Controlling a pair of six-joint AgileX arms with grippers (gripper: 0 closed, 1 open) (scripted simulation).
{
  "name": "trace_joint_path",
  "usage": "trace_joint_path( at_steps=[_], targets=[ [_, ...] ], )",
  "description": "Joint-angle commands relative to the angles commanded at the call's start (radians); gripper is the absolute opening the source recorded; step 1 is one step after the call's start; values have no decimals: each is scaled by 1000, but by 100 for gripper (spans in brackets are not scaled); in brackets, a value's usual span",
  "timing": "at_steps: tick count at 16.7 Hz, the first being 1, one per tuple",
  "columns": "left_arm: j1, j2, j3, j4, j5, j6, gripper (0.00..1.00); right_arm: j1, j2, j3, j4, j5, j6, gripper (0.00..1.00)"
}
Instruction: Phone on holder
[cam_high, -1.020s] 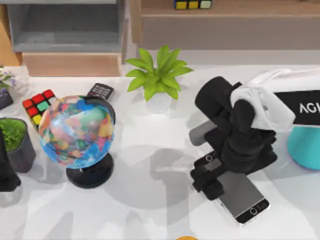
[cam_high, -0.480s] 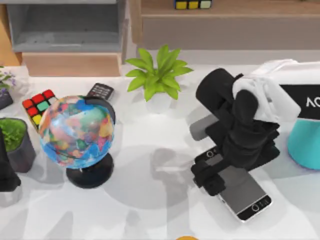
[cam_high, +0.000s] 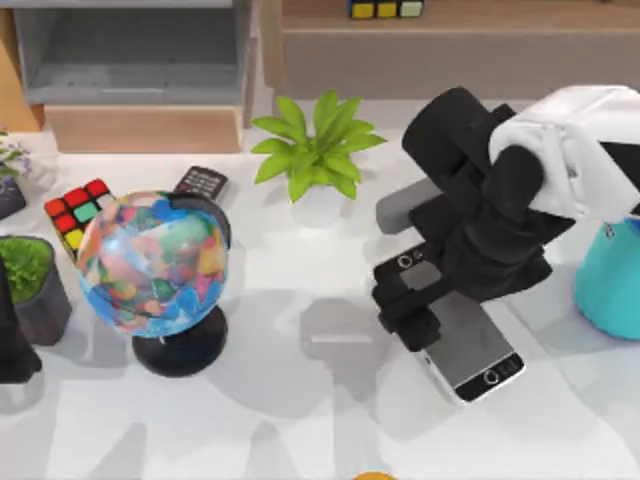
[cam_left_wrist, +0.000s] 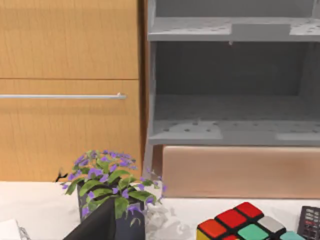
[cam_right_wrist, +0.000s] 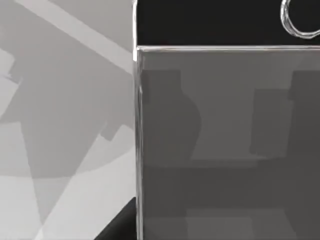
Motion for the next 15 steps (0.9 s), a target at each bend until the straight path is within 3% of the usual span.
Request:
trace_joint_path(
  at_steps=[7,15],
  targets=[
    [0,0,0,0,0,0,100,-159,-307,-13,222,-149,-37,0],
    [0,0,0,0,0,0,100,-515,-640,-193,510,-340,-131,0]
  ],
)
